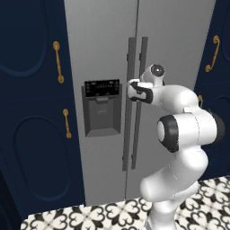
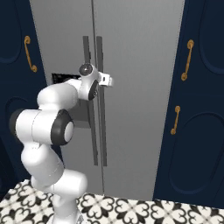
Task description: Grab a lemon wedge from the fridge and one ice cube from the ice bowl, and put them in the glass of lemonade.
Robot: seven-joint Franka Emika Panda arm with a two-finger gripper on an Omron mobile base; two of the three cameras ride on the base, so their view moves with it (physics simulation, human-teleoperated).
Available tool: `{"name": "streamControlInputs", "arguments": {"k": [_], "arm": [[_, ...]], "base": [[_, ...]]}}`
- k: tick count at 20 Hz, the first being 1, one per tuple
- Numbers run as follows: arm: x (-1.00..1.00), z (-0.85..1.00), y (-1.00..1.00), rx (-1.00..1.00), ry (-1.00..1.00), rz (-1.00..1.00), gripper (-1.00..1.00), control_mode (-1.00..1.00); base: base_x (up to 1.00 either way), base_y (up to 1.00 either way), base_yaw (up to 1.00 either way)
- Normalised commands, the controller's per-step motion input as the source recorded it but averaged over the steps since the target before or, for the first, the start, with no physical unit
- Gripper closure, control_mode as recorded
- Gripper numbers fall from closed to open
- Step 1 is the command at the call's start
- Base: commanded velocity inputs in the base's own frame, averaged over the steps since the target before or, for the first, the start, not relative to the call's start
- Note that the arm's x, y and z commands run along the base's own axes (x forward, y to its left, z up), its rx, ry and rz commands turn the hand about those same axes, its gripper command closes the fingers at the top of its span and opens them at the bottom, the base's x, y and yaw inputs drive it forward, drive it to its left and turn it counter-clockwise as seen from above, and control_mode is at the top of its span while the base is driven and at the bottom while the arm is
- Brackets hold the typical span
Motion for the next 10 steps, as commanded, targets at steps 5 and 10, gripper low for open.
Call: {"name": "streamControlInputs", "arguments": {"k": [5,10], "arm": [[0.59,-0.31,0.0,0.0,0.0,0.0,-1.0,-1.0],[0.58,-0.28,0.0,0.0,0.0,0.0,-1.0,-1.0]], "base": [[0.0,0.0,0.0],[0.0,0.0,0.0]]}}
